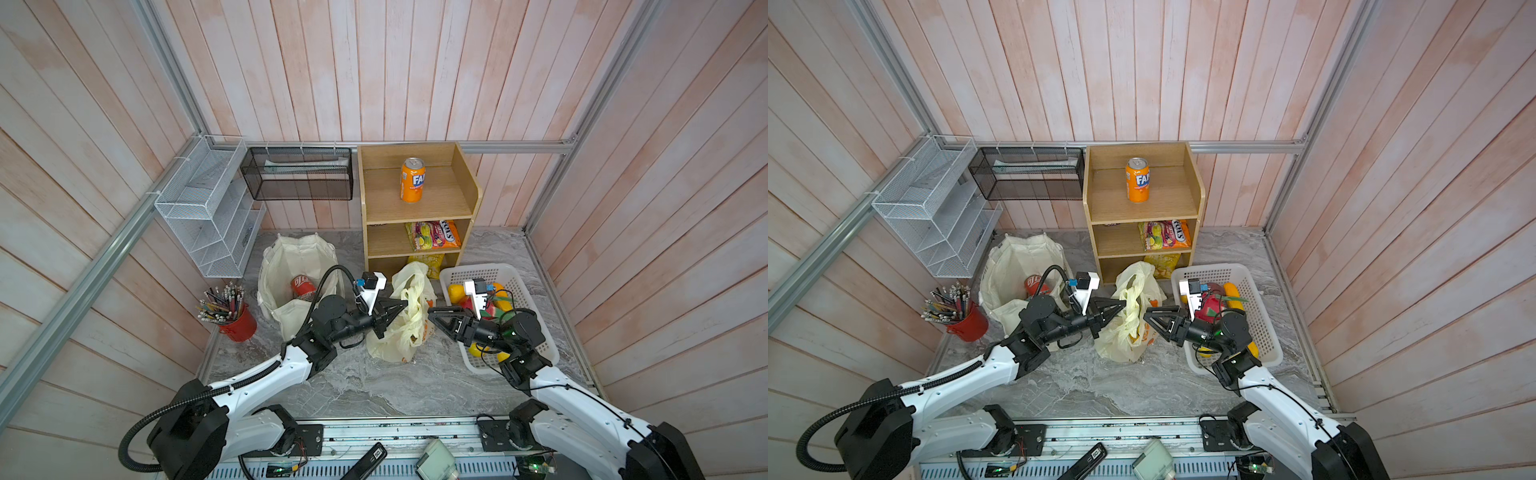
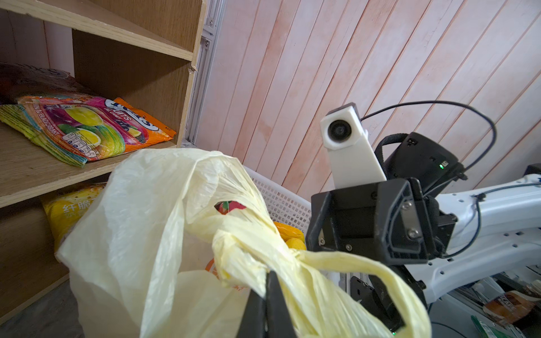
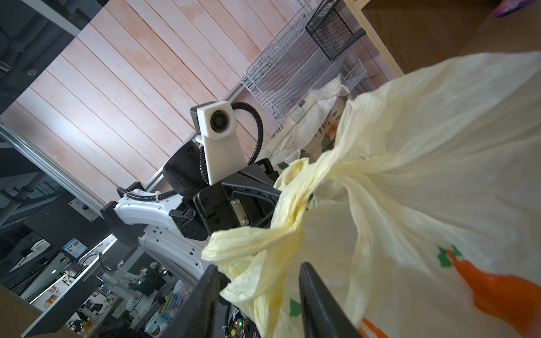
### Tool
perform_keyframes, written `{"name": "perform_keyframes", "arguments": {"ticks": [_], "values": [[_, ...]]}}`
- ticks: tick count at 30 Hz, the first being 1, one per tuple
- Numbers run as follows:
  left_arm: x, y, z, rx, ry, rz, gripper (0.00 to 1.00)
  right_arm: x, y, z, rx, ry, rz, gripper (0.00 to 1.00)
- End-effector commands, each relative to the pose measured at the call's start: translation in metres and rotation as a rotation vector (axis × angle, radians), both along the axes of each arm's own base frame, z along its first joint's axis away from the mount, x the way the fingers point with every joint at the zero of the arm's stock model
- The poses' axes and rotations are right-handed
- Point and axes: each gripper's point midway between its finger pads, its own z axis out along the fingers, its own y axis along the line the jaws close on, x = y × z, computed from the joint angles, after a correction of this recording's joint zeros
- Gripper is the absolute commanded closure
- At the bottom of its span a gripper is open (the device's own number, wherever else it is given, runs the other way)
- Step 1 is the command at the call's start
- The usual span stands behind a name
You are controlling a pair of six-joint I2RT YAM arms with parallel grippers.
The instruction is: Place the mixed food into the grocery bags and tie them
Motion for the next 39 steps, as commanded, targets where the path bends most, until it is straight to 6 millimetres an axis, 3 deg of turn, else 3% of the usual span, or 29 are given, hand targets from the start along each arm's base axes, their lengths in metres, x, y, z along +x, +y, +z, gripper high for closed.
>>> {"name": "perform_keyframes", "arguments": {"ticks": [1,10,15,29,30,33,36,39], "values": [[0.004,0.001,-0.005,0.007,0.009,0.014,1.00,-0.004,0.001,-0.016,-0.033,0.040,-0.012,0.54],[0.004,0.000,-0.004,0.006,0.010,0.008,1.00,-0.016,0.018,-0.028,-0.055,0.051,0.042,0.54],[0.004,0.000,-0.004,0.005,0.013,0.006,1.00,-0.015,0.026,-0.032,-0.060,0.059,0.063,0.59],[0.003,-0.001,-0.004,0.004,0.010,-0.003,1.00,-0.014,0.047,-0.018,-0.057,0.022,0.135,0.60],[0.002,-0.002,-0.003,0.003,0.010,-0.005,1.00,-0.014,0.047,-0.017,-0.056,0.021,0.135,0.65],[0.003,-0.001,-0.004,0.003,0.011,-0.002,1.00,-0.013,0.047,-0.018,-0.058,0.021,0.132,0.97],[0.004,0.000,-0.001,-0.003,0.010,0.009,1.00,-0.010,0.044,-0.023,-0.070,0.030,0.097,1.00],[0.007,0.006,0.009,-0.019,0.004,0.029,1.00,0.005,0.028,-0.034,-0.087,0.068,0.001,1.00]]}}
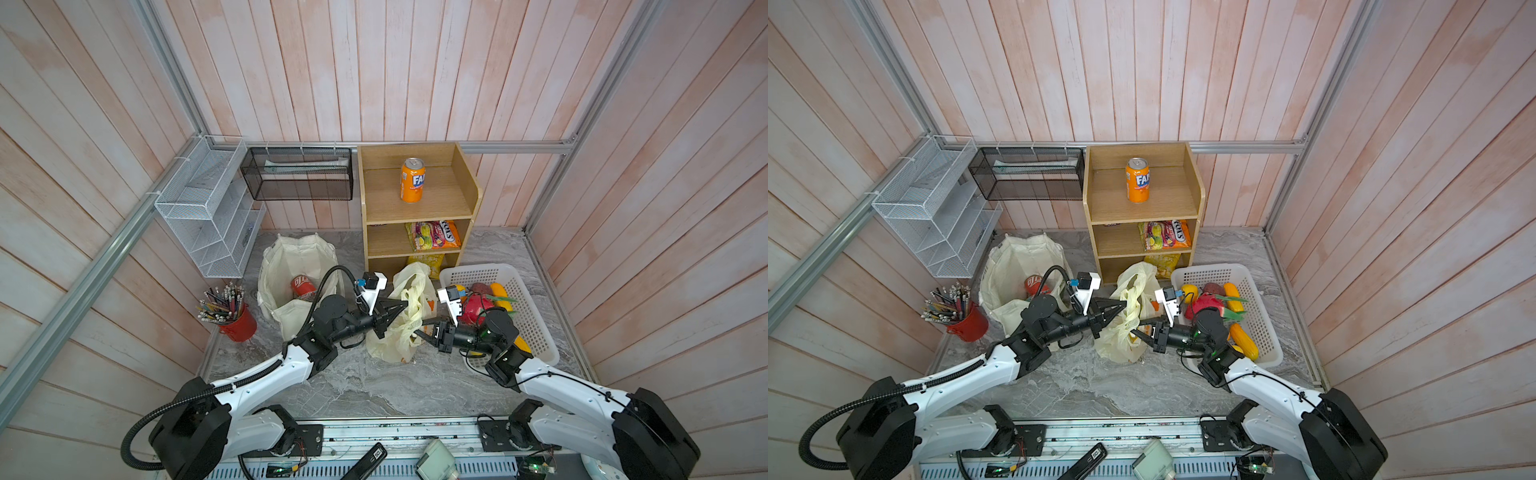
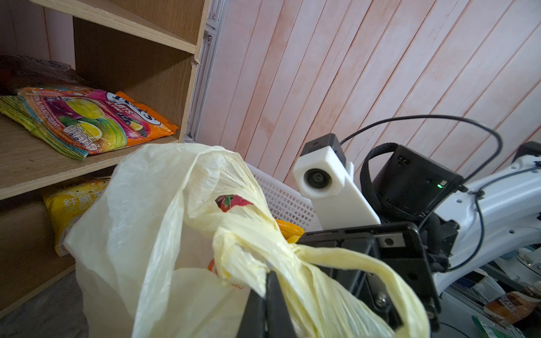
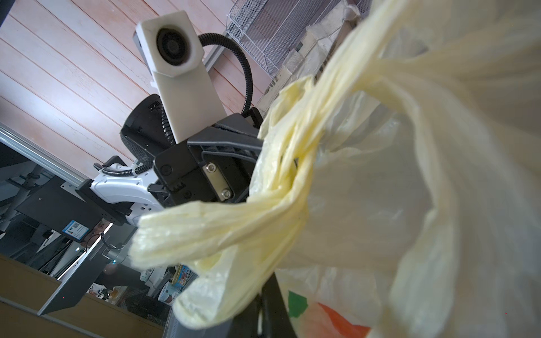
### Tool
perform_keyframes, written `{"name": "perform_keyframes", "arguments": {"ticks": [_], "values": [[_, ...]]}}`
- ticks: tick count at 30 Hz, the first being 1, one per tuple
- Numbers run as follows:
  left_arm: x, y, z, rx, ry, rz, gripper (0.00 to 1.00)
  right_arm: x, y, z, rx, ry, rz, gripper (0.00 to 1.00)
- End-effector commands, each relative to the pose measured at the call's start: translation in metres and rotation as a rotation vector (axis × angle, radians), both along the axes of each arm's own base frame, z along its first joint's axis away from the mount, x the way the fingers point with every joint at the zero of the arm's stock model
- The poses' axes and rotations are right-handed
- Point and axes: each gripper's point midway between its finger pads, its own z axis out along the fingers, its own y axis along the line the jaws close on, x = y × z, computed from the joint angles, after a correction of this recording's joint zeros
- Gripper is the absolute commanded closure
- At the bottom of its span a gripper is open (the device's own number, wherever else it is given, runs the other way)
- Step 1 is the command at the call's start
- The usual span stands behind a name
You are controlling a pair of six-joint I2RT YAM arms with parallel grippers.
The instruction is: Place the mixed food into the grocery bags and tie them
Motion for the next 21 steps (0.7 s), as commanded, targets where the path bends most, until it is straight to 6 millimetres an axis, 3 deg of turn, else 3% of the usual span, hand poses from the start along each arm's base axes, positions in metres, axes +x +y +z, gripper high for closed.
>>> {"name": "perform_keyframes", "arguments": {"ticks": [1,5,10,17,19,21], "values": [[0.005,0.010,0.018,-0.040,-0.016,0.031,1.00,0.018,-0.022,-0.007,-0.014,0.012,-0.116,1.00],[0.011,0.028,0.032,-0.088,-0.026,0.070,1.00,0.040,-0.061,-0.015,-0.004,0.058,-0.250,1.00],[0.015,0.038,0.036,-0.111,-0.023,0.106,1.00,0.050,-0.079,-0.021,-0.024,0.081,-0.318,1.00],[0.029,0.052,0.015,-0.104,0.031,0.222,1.00,0.073,-0.105,-0.021,-0.016,0.114,-0.449,1.00],[0.033,0.062,0.007,-0.104,0.045,0.272,1.00,0.083,-0.124,-0.024,-0.010,0.138,-0.526,1.00],[0.037,0.074,-0.003,-0.102,0.066,0.323,1.00,0.094,-0.155,-0.033,0.000,0.183,-0.640,1.00]]}}
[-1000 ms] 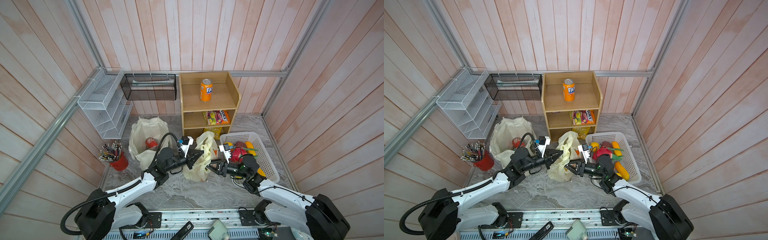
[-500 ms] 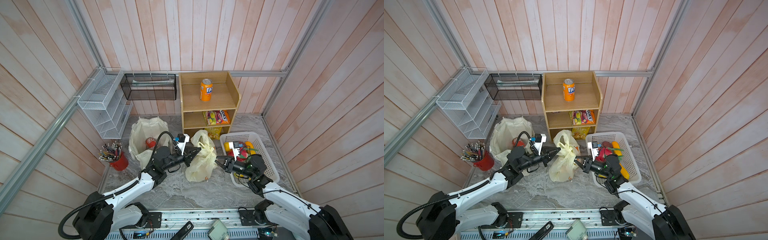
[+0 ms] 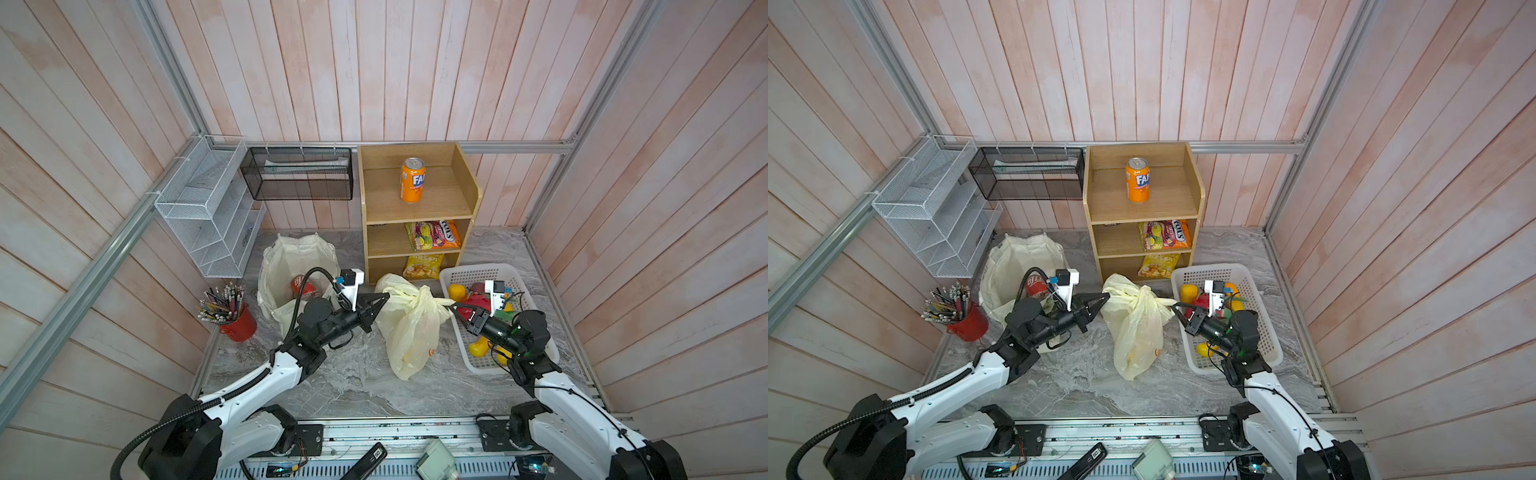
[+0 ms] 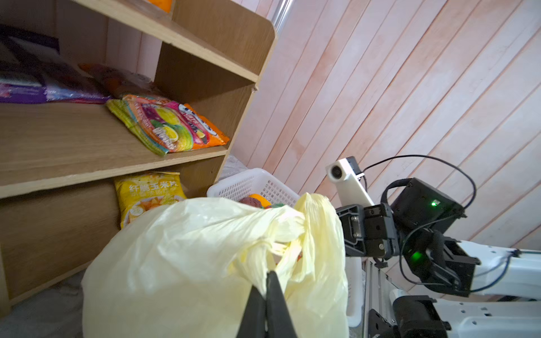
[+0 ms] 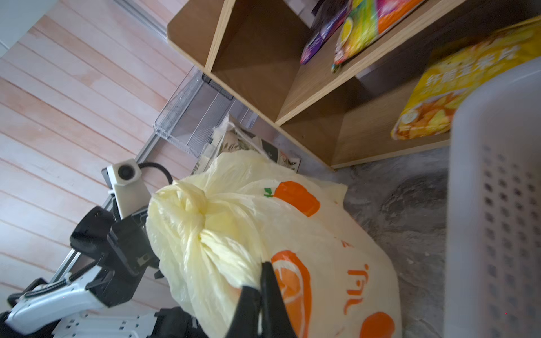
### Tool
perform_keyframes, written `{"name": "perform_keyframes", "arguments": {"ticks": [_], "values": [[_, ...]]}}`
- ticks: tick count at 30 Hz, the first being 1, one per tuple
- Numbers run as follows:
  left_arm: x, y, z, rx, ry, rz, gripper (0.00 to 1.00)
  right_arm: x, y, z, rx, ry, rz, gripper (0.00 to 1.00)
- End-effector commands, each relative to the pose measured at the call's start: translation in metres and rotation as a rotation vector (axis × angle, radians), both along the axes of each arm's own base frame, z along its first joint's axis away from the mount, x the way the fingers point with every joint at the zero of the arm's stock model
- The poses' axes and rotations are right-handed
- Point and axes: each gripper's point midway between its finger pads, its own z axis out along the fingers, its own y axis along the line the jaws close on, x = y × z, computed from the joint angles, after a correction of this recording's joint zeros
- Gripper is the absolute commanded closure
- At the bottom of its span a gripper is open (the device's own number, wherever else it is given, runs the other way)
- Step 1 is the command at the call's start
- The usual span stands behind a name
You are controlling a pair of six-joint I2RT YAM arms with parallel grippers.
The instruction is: Place the mixed food into the grocery bags and tie them
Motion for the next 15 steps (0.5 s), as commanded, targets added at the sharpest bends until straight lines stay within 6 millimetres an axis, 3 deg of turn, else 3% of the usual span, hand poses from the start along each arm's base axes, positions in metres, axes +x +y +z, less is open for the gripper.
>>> {"name": "perform_keyframes", "arguments": {"ticks": [1,3,5,11,15], "values": [[0.014,0.029,0.001,-0.037,-0.004,0.142,1.00,0.019,-0.047,-0.019,0.027,0.092,-0.197,1.00],[0.013,0.037,-0.007,-0.044,0.011,0.164,1.00,0.022,-0.076,-0.035,0.064,0.138,-0.286,1.00],[0.012,0.041,-0.012,-0.042,0.019,0.174,1.00,0.022,-0.087,-0.044,0.100,0.167,-0.313,1.00],[0.013,0.040,-0.018,-0.028,0.033,0.168,1.00,0.020,-0.083,-0.047,0.114,0.187,-0.282,1.00],[0.017,0.049,-0.021,-0.026,0.042,0.218,1.00,0.020,-0.105,-0.055,0.142,0.201,-0.409,1.00]]}}
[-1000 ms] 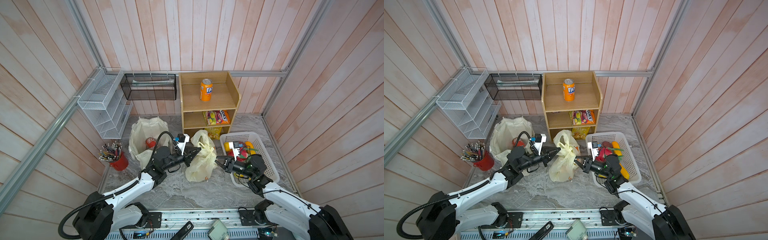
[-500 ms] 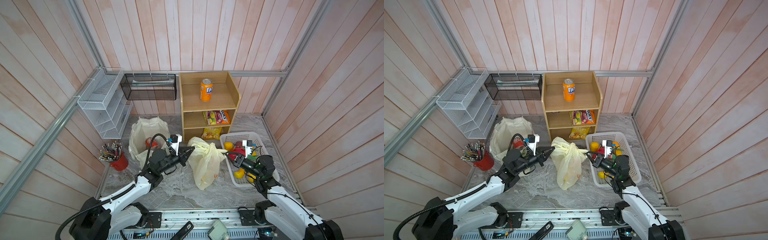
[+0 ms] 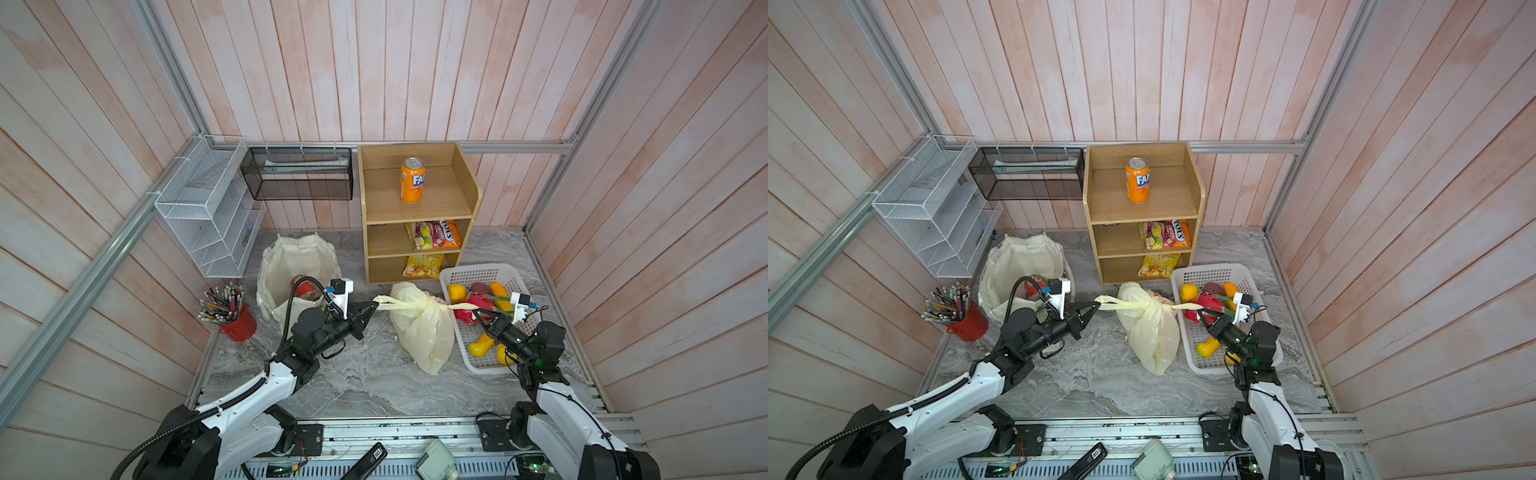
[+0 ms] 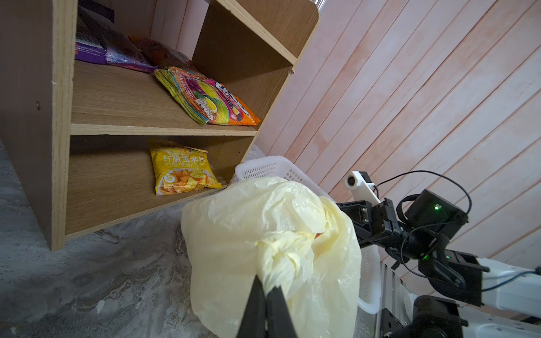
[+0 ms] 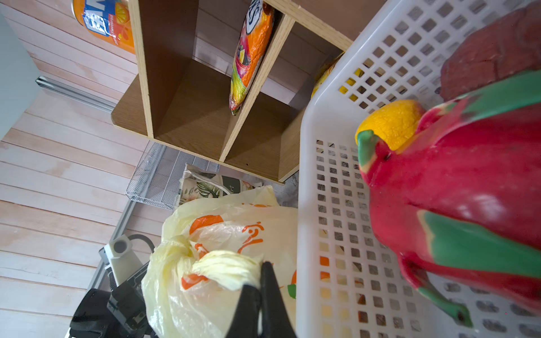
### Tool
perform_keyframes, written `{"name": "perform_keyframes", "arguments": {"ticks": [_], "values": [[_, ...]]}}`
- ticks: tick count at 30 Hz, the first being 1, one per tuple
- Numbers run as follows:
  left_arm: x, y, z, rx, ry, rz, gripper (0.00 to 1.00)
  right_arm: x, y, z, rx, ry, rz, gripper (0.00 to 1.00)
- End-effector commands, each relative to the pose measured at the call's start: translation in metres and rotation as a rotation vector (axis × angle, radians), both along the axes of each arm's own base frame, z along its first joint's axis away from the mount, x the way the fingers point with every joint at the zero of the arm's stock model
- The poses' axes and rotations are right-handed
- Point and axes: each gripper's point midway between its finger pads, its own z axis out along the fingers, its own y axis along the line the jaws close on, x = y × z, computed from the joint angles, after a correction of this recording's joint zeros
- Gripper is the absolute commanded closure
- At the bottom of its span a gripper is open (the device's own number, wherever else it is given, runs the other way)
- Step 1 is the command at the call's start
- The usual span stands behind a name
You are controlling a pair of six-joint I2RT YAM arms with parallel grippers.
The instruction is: Place the mixed food into the grocery bags and tie them
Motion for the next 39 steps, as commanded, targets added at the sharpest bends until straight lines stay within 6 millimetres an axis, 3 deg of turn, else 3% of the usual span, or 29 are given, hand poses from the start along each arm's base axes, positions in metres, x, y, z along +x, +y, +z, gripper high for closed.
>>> {"name": "perform_keyframes", "arguments": {"ticks": [1,5,16,21,25,31,39], "values": [[0.018,0.029,0.007,-0.024,-0.025,0.159,1.00,0.011,-0.046,-0.011,0.025,0.032,-0.243,1.00],[0.016,0.036,0.007,-0.022,-0.027,0.170,1.00,0.006,-0.062,-0.025,0.059,0.064,-0.279,1.00],[0.015,0.037,0.000,0.003,-0.018,0.170,1.00,0.004,-0.063,-0.039,0.061,0.098,-0.282,1.00],[0.015,0.045,-0.007,0.012,-0.011,0.197,1.00,0.001,-0.075,-0.051,0.095,0.136,-0.337,1.00],[0.013,0.035,-0.003,0.023,-0.023,0.141,1.00,0.005,-0.069,-0.039,0.090,0.110,-0.290,1.00],[0.016,0.019,0.017,0.046,-0.071,0.061,1.00,0.016,-0.047,-0.003,-0.056,0.037,-0.157,1.00],[0.018,-0.013,0.044,0.081,-0.111,-0.082,1.00,0.027,0.002,0.025,-0.219,-0.011,-0.026,1.00]]}}
